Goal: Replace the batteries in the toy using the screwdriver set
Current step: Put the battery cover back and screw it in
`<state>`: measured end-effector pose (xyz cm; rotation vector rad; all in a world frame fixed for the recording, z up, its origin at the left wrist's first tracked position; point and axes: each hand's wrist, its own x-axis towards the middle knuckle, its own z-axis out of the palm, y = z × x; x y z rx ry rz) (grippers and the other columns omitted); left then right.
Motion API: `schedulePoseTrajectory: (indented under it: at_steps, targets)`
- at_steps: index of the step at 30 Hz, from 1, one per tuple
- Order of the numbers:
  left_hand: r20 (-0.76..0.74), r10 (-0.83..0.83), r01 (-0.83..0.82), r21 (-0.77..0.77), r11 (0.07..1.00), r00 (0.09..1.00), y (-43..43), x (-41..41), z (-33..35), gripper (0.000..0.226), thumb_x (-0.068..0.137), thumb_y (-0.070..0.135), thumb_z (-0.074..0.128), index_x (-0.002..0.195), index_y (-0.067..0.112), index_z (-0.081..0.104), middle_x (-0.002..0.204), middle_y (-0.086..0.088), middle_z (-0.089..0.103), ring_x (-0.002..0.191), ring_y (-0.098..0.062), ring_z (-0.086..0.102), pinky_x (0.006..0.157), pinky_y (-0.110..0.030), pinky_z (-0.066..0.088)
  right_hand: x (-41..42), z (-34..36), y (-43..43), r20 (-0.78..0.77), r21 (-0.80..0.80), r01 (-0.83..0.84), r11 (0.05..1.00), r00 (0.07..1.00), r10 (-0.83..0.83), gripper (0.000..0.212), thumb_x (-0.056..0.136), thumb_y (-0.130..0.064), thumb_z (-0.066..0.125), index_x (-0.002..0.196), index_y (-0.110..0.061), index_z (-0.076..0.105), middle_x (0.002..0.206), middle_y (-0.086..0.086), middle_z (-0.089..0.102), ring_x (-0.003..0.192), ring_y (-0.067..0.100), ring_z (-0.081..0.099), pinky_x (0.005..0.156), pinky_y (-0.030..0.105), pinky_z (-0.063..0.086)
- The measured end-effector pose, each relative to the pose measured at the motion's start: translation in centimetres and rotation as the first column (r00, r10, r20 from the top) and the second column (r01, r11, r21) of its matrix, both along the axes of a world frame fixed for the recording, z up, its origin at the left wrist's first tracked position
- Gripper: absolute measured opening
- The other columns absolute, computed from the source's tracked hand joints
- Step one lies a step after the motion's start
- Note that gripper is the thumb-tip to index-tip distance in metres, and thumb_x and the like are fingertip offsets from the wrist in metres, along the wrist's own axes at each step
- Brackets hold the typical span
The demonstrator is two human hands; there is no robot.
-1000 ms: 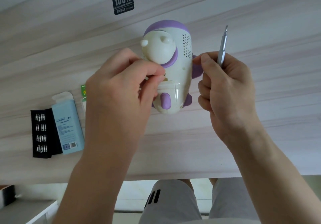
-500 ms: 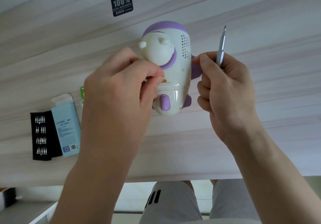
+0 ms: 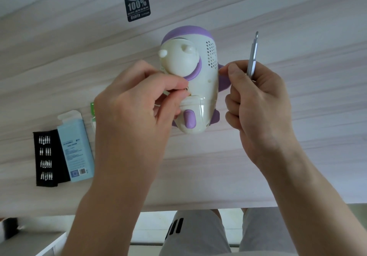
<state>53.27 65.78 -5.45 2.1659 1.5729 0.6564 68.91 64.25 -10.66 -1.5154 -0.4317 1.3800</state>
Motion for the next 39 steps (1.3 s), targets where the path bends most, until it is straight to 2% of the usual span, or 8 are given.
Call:
schedulePoseTrajectory:
  at_steps: [10,17,20,23,25,28,34,39]
  targets:
    - [0.045,0.012,-0.012,0.004,1.000,0.999,-0.4,-0.2,-0.5,0.006,0.093,0.010,0.071,0.095,0.007,0.076,0.087,-0.004,0.063,0.068,-0.010,0.070,0.063,-0.033,0.055,0.0,-0.1,0.0,0.006,0.001,-0.001,1.000,1.000,0.001,0.026,0.101,-0.010,0.048,0.081,-0.015,0.063,0.042,-0.019,0.046,0.042,0.005,0.028,0.047,0.023,0.024]
    - [0.160,0.087,-0.082,-0.041,0.996,0.983,-1.2,-0.6,-1.3,0.010,0.093,0.014,0.071,0.103,0.013,0.071,0.100,-0.001,0.060,0.078,-0.014,0.071,0.068,-0.030,0.059,0.1,0.1,-0.1,-0.025,0.007,0.005,1.000,1.000,-0.005,0.025,0.102,-0.009,0.047,0.082,-0.012,0.062,0.040,-0.017,0.045,0.041,0.007,0.023,0.043,0.021,0.021]
    - [0.163,0.087,-0.091,0.018,0.996,0.983,-1.9,-0.9,-1.8,0.016,0.096,0.011,0.067,0.112,0.011,0.067,0.108,-0.001,0.056,0.096,-0.010,0.064,0.078,-0.032,0.058,0.1,0.3,-0.3,-0.051,0.004,0.015,1.000,0.999,-0.015,0.025,0.102,-0.008,0.045,0.083,-0.010,0.060,0.039,-0.016,0.045,0.039,0.007,0.022,0.041,0.020,0.020]
    - [0.103,-0.006,-0.002,0.082,0.997,0.995,-2.6,-1.5,-2.4,0.022,0.098,0.006,0.058,0.119,0.003,0.066,0.123,-0.007,0.058,0.115,-0.019,0.060,0.093,-0.040,0.054,-0.1,0.5,-0.4,-0.059,-0.007,0.020,1.000,0.998,-0.021,0.025,0.103,-0.008,0.045,0.083,-0.011,0.060,0.038,-0.016,0.044,0.039,0.007,0.020,0.040,0.019,0.019]
    - [0.052,-0.059,0.053,0.101,0.993,0.997,-2.9,-1.7,-2.7,0.027,0.097,0.004,0.057,0.122,0.001,0.065,0.129,-0.013,0.059,0.122,-0.017,0.059,0.103,-0.030,0.046,-0.3,0.7,-0.4,-0.074,-0.012,0.030,0.999,0.997,-0.030,0.025,0.103,-0.008,0.044,0.083,-0.011,0.059,0.038,-0.015,0.043,0.038,0.007,0.020,0.040,0.017,0.019]
    - [0.043,-0.094,0.089,0.093,0.992,0.995,-3.0,-1.7,-2.9,0.030,0.097,0.003,0.054,0.127,-0.002,0.061,0.134,-0.017,0.058,0.129,-0.019,0.056,0.107,-0.022,0.040,-0.5,0.8,-0.4,-0.089,-0.018,0.044,0.999,0.995,-0.045,0.024,0.103,-0.008,0.044,0.084,-0.010,0.058,0.039,-0.014,0.043,0.038,0.007,0.020,0.039,0.017,0.019]
    - [0.015,-0.110,0.107,0.125,0.986,0.994,-2.9,-1.7,-3.1,0.033,0.101,0.012,0.051,0.129,-0.003,0.061,0.136,-0.017,0.057,0.126,-0.019,0.057,0.106,-0.015,0.038,-0.7,0.8,-0.5,-0.086,-0.022,0.046,0.999,0.995,-0.048,0.020,0.103,-0.008,0.044,0.088,-0.006,0.057,0.038,-0.012,0.039,0.039,0.008,0.018,0.039,0.018,0.019]
    - [0.007,-0.126,0.124,0.138,0.983,0.992,-3.0,-1.8,-3.3,0.032,0.103,0.015,0.049,0.128,0.000,0.063,0.138,-0.016,0.055,0.106,-0.014,0.065,0.100,-0.016,0.043,-0.9,1.0,-0.6,-0.085,-0.014,0.049,0.999,0.995,-0.050,0.021,0.103,-0.008,0.044,0.085,-0.008,0.056,0.039,-0.015,0.043,0.038,0.007,0.018,0.039,0.018,0.019]
